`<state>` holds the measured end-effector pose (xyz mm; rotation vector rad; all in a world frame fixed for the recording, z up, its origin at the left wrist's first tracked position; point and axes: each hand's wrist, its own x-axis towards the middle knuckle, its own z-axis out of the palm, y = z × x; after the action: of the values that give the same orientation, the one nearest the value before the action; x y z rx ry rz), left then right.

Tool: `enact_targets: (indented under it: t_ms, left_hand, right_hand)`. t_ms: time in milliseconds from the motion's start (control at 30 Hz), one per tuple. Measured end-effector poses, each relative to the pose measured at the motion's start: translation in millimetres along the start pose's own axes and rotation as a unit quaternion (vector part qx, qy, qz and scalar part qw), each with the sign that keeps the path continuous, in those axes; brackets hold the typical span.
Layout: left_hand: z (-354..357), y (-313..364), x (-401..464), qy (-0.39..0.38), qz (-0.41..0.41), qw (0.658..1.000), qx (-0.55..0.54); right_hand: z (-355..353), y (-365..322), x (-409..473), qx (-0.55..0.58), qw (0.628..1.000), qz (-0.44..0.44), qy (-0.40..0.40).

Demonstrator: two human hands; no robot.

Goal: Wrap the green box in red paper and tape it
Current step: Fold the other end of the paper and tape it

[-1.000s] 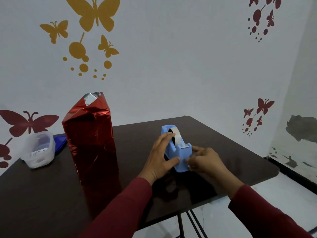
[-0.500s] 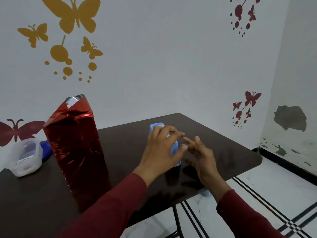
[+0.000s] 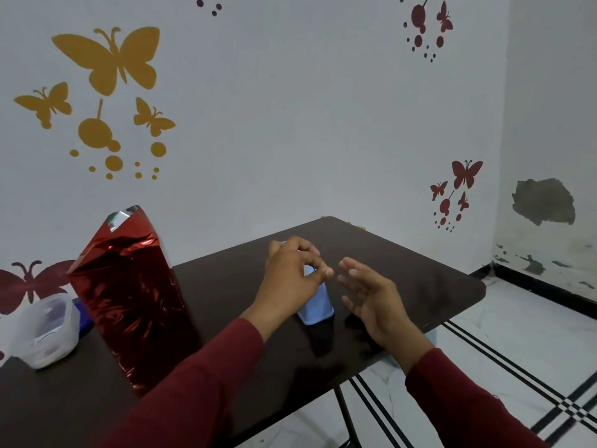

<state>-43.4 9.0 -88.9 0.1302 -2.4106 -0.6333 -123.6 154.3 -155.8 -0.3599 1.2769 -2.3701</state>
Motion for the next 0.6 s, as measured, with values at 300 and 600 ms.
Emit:
enact_targets:
  t_ms: [300, 600]
  left_hand:
    - [-5, -1, 8, -0.083, -0.025, 0.996, 0.032]
    - [-24, 5, 11, 0.028, -0.024, 0.999, 0.04]
  right_hand:
    - [1, 9, -4, -0.076, 0.992, -0.103, -0.006]
    - [-1, 6, -1, -0.054, 0.996, -0.072, 0.006]
